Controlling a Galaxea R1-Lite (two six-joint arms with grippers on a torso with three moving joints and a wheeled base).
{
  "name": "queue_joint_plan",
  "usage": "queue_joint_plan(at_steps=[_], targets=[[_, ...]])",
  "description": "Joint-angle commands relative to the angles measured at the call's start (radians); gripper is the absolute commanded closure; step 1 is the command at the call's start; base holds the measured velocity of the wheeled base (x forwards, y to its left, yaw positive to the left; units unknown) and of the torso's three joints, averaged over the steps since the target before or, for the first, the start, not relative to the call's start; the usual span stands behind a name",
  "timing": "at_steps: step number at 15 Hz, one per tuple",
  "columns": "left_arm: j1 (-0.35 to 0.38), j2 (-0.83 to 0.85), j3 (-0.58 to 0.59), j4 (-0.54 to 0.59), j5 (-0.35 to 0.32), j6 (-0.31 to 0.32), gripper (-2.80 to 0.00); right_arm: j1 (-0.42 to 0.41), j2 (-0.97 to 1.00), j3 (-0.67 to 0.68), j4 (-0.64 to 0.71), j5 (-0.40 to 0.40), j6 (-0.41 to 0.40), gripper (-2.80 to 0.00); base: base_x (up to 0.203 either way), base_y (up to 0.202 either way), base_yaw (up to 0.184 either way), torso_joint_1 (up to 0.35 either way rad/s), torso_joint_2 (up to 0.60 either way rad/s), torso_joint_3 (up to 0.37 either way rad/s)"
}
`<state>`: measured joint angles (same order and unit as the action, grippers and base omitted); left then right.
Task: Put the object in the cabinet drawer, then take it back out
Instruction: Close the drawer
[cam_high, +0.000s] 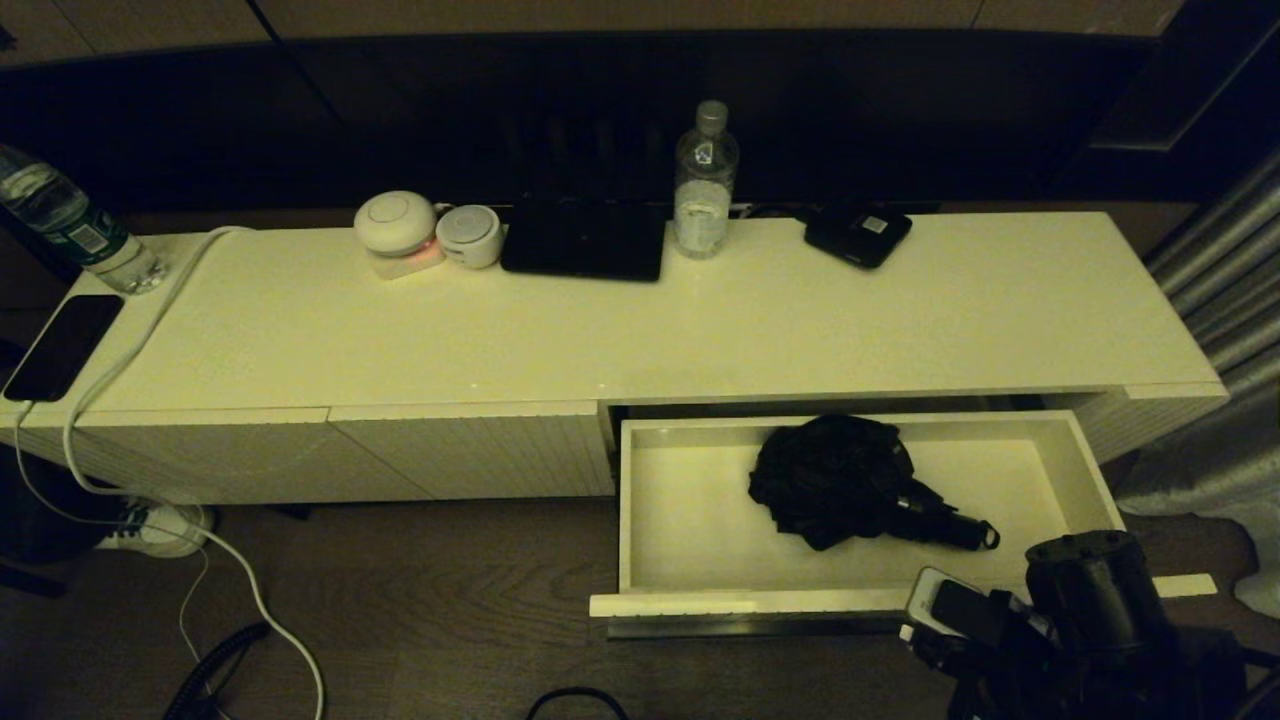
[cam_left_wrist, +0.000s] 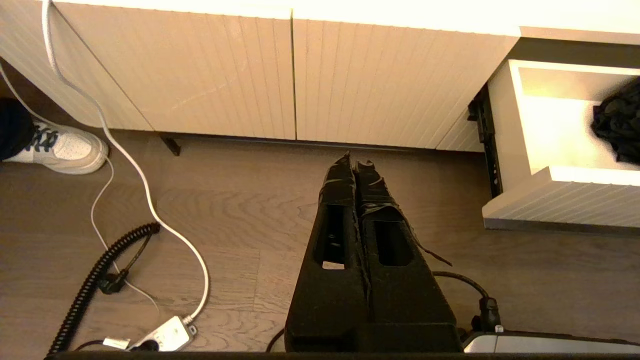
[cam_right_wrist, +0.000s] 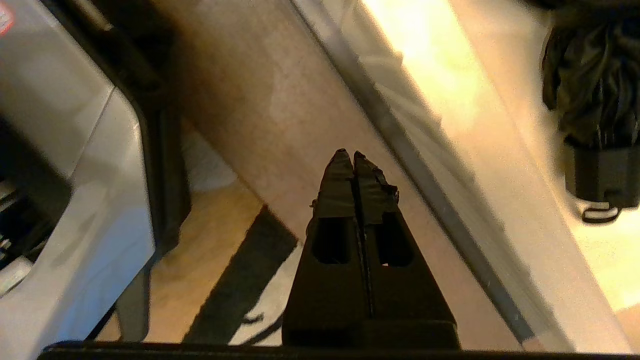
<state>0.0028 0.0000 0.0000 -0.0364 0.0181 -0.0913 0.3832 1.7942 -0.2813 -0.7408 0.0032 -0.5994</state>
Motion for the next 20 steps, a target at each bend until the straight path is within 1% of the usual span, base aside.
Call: queue_joint_plan(at_steps=[1, 4, 8, 10, 18, 20], targets=[[0.0, -0.002, 0.0, 0.0, 0.0, -0.001, 0.0, -0.001, 0.073, -0.004, -0.052, -0.005, -0.003, 0.0, 0.0, 0.0, 0.0, 0.0, 0.0, 0.0], [0.0, -0.002, 0.0, 0.0, 0.0, -0.001, 0.0, -0.006, 0.108, -0.012, -0.138, -0.011, -0.008, 0.0, 0.0, 0.0, 0.0, 0.0, 0.0, 0.0], [0.0, -0.002, 0.0, 0.0, 0.0, -0.001, 0.0, -0.011, 0.139, -0.02, -0.214, -0.051, -0.01, 0.0, 0.0, 0.0, 0.0, 0.0, 0.0, 0.0], [0.0, -0.002, 0.0, 0.0, 0.0, -0.001, 0.0, -0.013, 0.164, -0.032, -0.289, -0.054, -0.011, 0.0, 0.0, 0.0, 0.0, 0.0, 0.0, 0.0], [0.0, -0.002, 0.0, 0.0, 0.0, -0.001, 0.0, -0.032, 0.188, -0.096, -0.384, -0.056, -0.011, 0.0, 0.0, 0.0, 0.0, 0.0, 0.0, 0.0], [0.0, -0.002, 0.0, 0.0, 0.0, -0.001, 0.0, -0.035, 0.192, -0.117, -0.389, -0.08, -0.009, 0.0, 0.0, 0.0, 0.0, 0.0, 0.0, 0.0]])
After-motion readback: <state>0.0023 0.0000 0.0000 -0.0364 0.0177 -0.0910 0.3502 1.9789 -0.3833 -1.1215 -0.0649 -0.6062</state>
